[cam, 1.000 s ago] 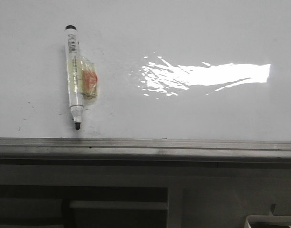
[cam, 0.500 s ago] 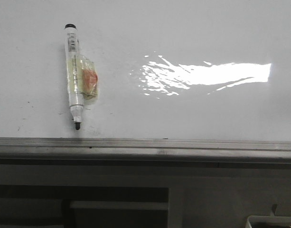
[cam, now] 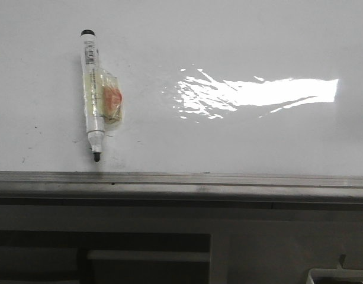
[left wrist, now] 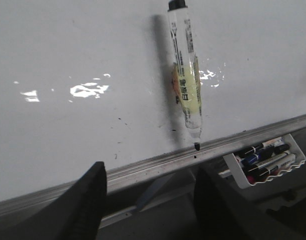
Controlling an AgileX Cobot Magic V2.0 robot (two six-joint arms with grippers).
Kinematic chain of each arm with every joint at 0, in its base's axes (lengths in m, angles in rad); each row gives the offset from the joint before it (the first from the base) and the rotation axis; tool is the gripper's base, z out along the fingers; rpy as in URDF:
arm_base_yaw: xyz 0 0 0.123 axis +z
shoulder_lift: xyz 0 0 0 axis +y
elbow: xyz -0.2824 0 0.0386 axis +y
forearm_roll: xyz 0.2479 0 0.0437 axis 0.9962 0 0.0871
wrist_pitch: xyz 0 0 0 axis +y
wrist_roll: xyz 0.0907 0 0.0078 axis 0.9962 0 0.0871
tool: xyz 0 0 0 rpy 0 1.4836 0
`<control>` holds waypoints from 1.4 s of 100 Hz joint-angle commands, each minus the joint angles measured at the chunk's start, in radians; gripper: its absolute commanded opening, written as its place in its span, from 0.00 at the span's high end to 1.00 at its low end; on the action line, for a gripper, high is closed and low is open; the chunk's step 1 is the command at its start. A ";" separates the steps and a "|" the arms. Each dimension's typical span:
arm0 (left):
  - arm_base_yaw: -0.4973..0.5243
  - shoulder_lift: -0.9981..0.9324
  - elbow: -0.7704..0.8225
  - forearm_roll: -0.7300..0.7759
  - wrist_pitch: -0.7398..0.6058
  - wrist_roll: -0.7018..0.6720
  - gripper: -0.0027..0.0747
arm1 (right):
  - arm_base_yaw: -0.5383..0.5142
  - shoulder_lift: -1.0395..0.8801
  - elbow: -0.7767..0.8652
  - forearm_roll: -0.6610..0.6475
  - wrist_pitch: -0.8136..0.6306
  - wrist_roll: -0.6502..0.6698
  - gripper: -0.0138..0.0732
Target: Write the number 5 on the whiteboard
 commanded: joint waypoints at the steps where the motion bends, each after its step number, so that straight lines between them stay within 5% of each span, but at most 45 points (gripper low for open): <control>1: -0.042 0.072 -0.036 -0.111 -0.085 0.003 0.51 | 0.002 0.017 -0.036 0.023 -0.054 -0.010 0.42; 19: -0.106 0.207 -0.047 -0.269 -0.126 0.014 0.51 | 0.002 0.017 -0.036 0.025 -0.048 -0.010 0.42; 59: -0.247 0.411 -0.164 -0.271 -0.254 0.016 0.51 | 0.002 0.017 -0.036 0.038 -0.025 -0.010 0.42; 116: -0.304 0.588 -0.230 -0.277 -0.279 0.016 0.51 | 0.005 0.017 -0.036 0.038 -0.020 -0.010 0.42; 126: -0.304 0.608 -0.230 -0.277 -0.281 0.016 0.59 | 0.005 0.017 -0.036 0.038 -0.020 -0.010 0.42; 140: -0.304 0.608 -0.233 -0.277 -0.275 0.016 0.91 | 0.005 0.017 -0.036 0.038 -0.012 -0.010 0.42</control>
